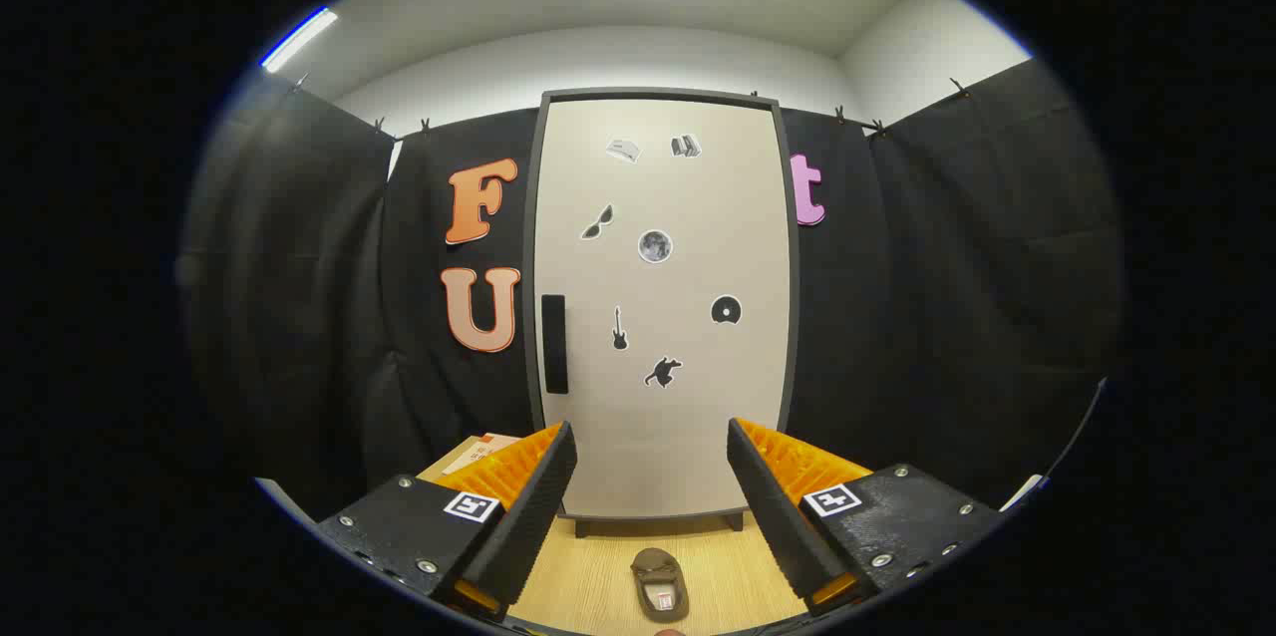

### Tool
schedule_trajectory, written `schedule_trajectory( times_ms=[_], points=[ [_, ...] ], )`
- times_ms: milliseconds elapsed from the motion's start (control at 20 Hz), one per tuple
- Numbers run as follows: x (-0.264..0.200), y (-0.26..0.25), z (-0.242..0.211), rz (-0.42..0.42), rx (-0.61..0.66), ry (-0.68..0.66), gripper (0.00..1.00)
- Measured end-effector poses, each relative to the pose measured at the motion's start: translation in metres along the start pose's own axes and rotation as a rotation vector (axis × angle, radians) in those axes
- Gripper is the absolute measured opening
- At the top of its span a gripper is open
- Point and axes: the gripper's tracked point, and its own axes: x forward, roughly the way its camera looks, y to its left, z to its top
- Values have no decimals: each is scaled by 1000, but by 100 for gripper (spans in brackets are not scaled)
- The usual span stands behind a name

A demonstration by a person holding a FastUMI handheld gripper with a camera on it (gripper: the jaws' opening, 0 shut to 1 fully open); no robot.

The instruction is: Open the shoe cabinet door, grab the shoes and put them into the shoe cabinet, then close the shoe cabinet door.

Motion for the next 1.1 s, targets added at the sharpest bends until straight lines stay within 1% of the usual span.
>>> schedule_trajectory(
  times_ms=[850, 1100],
  points=[
    [3, -1, -4, -10, 1, -4, 95],
    [9, -2, -7, 6, 8, 4, 95]
  ],
)
